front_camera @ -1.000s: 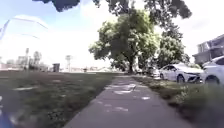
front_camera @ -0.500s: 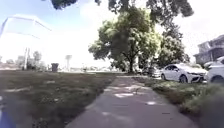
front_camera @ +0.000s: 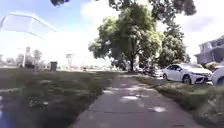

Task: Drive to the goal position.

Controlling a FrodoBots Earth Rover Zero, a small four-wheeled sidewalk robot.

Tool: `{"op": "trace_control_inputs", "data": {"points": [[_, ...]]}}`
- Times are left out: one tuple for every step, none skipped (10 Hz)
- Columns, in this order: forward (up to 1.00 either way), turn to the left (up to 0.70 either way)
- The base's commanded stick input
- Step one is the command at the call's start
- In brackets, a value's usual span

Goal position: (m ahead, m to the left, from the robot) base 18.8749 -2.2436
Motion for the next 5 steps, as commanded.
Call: {"op": "trace_control_inputs", "data": {"points": [[0.7,0.0],[0.7,0.0],[0.7,0.0],[0.7,0.0],[0.7,0.0]]}}
